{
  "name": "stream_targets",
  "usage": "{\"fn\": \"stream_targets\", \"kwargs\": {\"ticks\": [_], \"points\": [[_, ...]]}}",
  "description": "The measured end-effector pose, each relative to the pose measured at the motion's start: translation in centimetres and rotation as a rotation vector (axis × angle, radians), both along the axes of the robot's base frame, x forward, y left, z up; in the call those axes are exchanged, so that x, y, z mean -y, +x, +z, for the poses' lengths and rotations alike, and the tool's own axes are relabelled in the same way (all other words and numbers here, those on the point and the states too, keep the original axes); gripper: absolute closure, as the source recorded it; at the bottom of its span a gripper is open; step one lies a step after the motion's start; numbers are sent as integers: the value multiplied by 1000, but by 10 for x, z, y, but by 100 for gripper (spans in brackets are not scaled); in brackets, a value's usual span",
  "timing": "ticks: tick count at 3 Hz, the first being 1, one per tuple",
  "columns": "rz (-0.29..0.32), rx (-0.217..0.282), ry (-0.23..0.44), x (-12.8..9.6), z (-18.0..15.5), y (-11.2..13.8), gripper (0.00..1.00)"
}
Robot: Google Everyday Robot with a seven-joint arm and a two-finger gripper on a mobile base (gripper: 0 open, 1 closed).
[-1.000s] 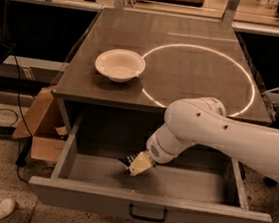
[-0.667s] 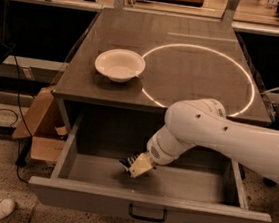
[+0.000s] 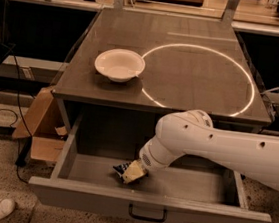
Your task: Place rxbar blueberry into top drawer
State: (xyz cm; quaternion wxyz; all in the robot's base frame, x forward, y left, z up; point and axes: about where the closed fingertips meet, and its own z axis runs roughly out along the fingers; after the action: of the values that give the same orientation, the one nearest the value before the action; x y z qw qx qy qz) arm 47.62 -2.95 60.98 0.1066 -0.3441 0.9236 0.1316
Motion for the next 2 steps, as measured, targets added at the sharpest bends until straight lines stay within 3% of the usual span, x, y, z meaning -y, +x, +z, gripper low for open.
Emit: {"fn": "stream_targets", "kwargs": {"ticks": [1, 2], "points": [[-2, -10, -1, -2, -8, -1, 100], [-2, -11, -1, -2, -8, -2, 84]]}}
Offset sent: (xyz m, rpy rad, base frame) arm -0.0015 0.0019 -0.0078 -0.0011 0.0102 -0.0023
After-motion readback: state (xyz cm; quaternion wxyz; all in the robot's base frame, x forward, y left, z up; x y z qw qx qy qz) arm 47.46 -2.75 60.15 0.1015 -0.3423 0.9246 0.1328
